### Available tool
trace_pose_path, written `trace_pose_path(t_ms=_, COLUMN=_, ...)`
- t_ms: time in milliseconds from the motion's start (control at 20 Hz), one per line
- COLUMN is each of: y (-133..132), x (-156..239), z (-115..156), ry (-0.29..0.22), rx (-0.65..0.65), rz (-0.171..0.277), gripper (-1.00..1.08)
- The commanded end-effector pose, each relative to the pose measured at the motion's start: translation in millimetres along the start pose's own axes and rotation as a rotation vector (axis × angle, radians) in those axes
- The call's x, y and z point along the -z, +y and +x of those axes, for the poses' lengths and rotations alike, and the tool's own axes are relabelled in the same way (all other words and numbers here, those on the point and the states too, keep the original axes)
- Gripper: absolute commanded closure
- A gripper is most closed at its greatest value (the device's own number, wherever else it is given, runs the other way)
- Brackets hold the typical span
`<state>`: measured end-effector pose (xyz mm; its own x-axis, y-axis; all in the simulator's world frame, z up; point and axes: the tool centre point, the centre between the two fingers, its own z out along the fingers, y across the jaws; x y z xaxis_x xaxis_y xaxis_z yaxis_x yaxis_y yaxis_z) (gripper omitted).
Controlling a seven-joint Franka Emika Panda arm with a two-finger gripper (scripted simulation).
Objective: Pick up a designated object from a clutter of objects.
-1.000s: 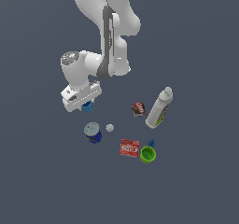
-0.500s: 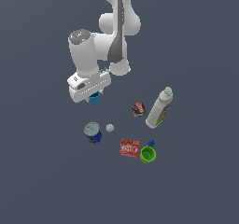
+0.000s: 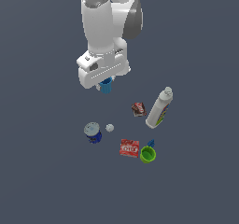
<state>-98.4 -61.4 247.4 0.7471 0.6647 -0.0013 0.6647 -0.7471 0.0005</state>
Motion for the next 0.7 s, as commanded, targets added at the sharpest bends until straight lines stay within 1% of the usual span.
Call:
trace_pose_path(t_ms=0, y=-10.8, x=22.5, z=11.4, ry=0.000, rx=0.000, rz=0.000, gripper=1.08)
trace_pose_path(t_ms=350, y=-34.5, x=75.0, z=39.9, ry=0.000, rx=0.000, rz=0.000, gripper=1.08)
trace_pose_path(t_ms=650, y=-45.9, x=103.9, z=56.1, ry=0.001, rx=-0.001, rz=0.000, gripper=1.08)
